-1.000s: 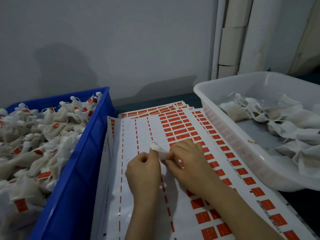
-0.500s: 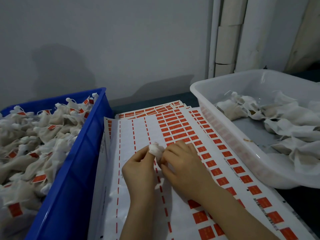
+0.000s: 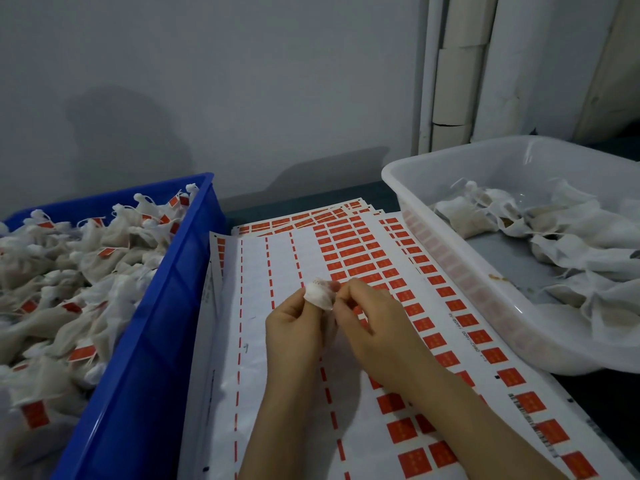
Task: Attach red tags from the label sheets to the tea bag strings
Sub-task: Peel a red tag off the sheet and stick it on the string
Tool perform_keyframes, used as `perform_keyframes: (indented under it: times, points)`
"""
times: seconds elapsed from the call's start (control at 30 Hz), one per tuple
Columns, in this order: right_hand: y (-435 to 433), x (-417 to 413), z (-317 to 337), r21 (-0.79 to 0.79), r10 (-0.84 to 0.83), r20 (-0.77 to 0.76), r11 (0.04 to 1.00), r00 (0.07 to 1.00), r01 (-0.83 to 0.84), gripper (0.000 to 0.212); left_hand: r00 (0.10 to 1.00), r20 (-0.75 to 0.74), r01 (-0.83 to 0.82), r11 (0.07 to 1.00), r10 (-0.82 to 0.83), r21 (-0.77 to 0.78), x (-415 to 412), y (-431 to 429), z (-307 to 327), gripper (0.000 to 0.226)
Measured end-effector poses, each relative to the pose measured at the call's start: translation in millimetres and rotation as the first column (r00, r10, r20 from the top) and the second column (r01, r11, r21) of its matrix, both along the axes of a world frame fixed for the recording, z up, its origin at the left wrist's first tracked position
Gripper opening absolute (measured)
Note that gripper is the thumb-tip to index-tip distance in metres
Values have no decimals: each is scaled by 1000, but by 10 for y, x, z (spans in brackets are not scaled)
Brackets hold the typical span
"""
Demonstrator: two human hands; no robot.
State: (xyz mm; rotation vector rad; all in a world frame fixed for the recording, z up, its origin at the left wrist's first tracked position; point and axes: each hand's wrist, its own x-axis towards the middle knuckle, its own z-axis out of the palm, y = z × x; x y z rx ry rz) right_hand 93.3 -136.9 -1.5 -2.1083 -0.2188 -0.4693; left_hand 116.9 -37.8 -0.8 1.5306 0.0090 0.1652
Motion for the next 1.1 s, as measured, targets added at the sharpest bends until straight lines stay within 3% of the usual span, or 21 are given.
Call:
perform_keyframes:
  times: [0.17, 0.3, 0.4, 0.53, 0.7, 0.83, 0.93, 1.0, 1.03, 1.07, 1.1]
  points:
    - [-28, 24, 79, 155, -47, 44, 987, 998, 40, 23, 997, -43, -68, 998, 68, 11, 39, 58, 11, 34]
    - [-69, 41, 81, 201, -90, 25, 976, 996, 83, 24, 995, -44, 98, 982, -92, 161, 25, 68, -18, 32]
    - [-83, 50, 85, 190, -94, 42, 978, 995, 84, 21, 976, -52, 219, 957, -213, 192, 7, 87, -44, 32]
    - [-102, 53, 80, 196, -96, 48, 977, 994, 85, 29, 956, -38, 293, 943, -291, 156, 6, 101, 19, 35]
    - [-113, 56, 73, 201, -122, 35, 973, 992, 112, 24, 934, -11, 356, 930, -356, 93, -34, 92, 95, 44]
    - [-105, 52, 82, 236, -113, 6, 966, 994, 108, 25, 964, -92, 259, 962, -251, 86, 15, 72, 61, 28]
    - [-104, 57, 86, 238, -97, -23, 966, 995, 99, 21, 955, -136, 269, 963, -263, 29, 2, 89, -43, 14]
    - [-100, 52, 85, 238, -74, -34, 968, 997, 81, 17, 942, -28, 329, 940, -333, -91, 89, 10, -33, 17]
    - [-98, 49, 82, 243, -63, -39, 967, 997, 71, 17, 901, 139, 424, 902, -410, -87, 141, -13, -6, 23]
    - [-97, 48, 79, 245, -54, -44, 967, 998, 63, 16, 888, 408, 246, 969, -213, -29, 95, 65, -45, 30]
    - [-94, 49, 76, 242, -48, -49, 969, 998, 58, 14, 829, 539, 376, 859, -145, -347, 190, 175, -137, 39]
